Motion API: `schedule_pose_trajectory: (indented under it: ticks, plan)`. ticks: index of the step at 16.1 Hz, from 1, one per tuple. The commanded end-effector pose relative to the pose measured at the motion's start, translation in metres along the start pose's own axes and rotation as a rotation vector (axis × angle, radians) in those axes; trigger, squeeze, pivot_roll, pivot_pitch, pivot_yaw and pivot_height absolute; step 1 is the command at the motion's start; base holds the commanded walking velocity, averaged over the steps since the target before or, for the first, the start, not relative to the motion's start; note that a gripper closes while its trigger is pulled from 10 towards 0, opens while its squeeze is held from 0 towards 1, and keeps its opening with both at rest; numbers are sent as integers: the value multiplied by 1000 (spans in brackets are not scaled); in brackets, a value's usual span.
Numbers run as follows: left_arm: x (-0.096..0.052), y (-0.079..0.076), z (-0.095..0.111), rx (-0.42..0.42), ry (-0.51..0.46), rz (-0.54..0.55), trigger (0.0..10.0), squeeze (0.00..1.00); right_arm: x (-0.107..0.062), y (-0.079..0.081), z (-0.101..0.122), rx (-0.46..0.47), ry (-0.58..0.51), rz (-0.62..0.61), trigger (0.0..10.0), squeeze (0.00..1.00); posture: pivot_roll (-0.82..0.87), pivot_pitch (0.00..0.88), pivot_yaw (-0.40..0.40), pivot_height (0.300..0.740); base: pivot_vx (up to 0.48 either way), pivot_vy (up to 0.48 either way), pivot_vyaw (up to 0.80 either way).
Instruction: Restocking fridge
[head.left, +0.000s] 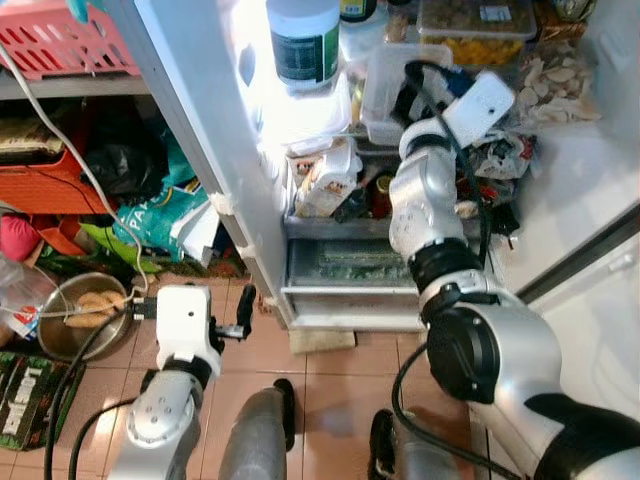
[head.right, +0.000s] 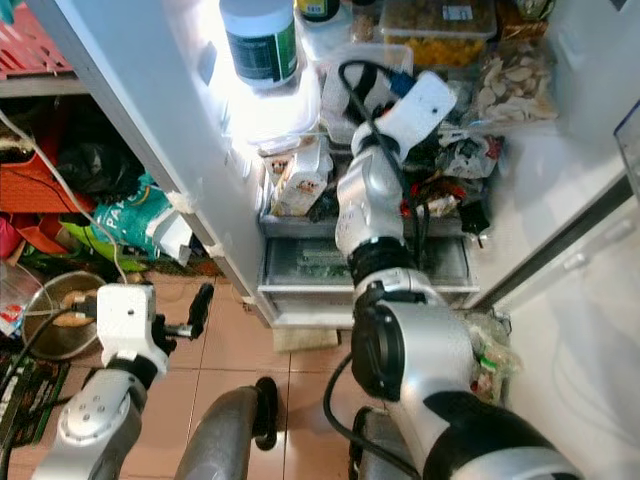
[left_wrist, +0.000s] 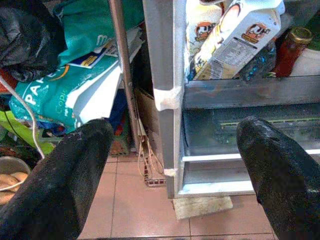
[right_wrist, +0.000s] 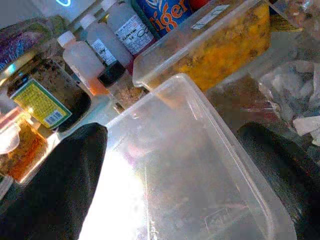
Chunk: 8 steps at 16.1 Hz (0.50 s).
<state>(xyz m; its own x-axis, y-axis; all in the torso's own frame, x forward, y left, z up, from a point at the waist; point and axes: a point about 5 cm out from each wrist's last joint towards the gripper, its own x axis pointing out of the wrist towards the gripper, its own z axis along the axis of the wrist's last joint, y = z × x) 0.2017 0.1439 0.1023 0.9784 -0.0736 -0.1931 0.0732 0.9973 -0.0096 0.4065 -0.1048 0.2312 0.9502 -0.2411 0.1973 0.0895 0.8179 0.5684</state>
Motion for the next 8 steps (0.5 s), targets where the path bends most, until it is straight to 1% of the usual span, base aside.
schedule_pose_trajectory:
  ticks: [1, 2, 5, 6, 7, 8]
  plan:
    - [-4, 1, -1, 4, 8, 12, 10000, 0, 0, 10, -1, 25, 20, 12, 10000, 780, 291, 218, 73, 740, 0, 0, 0]
    - [-4, 1, -1, 3, 8, 12, 10000, 0, 1, 12, 0, 27, 20, 14, 10000, 780, 292, 218, 71, 740, 0, 0, 0]
    - [-3, 3, -1, 1, 6, 23, 10000, 0, 2, 10, 1, -29, 9, 25, 10000, 784, 290, 219, 64, 740, 0, 0, 0]
    - [-2, 4, -1, 0, 5, 27, 10000, 0, 3, 7, 4, -68, -15, 42, 10000, 945, 283, 218, 62, 740, 0, 0, 0]
    - [-2, 3, -1, -1, 5, 28, 10000, 0, 4, 5, 7, -101, -41, 57, 10000, 980, 281, 217, 61, 740, 0, 0, 0]
    - [-1, 3, -2, -2, 5, 27, 10000, 0, 5, 4, 10, -112, -54, 71, 10000, 980, 278, 215, 61, 740, 0, 0, 0]
